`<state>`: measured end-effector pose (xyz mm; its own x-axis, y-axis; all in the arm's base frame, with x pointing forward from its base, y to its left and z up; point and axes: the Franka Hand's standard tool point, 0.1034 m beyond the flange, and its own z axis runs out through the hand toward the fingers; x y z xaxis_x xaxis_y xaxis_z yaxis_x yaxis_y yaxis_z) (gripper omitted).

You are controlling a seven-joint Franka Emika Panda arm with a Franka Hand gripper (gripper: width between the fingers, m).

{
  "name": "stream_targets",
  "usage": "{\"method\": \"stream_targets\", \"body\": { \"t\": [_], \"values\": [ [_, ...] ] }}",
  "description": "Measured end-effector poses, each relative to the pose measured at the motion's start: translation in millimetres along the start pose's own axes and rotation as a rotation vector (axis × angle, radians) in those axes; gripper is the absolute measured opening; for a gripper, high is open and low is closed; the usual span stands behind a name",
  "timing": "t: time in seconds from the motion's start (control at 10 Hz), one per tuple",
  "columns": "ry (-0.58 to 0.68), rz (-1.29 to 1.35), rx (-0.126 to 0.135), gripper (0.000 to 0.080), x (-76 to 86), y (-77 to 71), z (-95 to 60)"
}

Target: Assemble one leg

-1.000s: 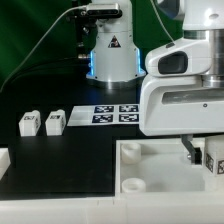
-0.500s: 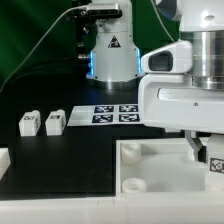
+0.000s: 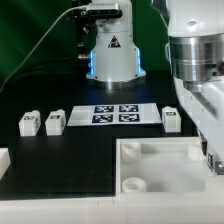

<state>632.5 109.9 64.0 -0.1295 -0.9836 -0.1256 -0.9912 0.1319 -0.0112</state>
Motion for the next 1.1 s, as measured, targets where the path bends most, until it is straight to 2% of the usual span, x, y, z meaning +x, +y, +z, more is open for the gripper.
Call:
{"method": "stream_targets", "body": {
  "t": [0.3, 0.9, 1.0, 1.1],
  "values": [
    [-0.004, 0.26, -0.005, 0.0294, 1.9, 0.4, -1.3],
    [0.008, 0.248, 0.001, 0.0295, 3.7, 1.8, -1.2],
    [0.009, 0.243, -0.001, 0.0385, 3.4, 2.6, -0.1],
    [0.009, 0.243, -0.001, 0.0519, 3.3, 2.6, -0.1]
  ]
}}
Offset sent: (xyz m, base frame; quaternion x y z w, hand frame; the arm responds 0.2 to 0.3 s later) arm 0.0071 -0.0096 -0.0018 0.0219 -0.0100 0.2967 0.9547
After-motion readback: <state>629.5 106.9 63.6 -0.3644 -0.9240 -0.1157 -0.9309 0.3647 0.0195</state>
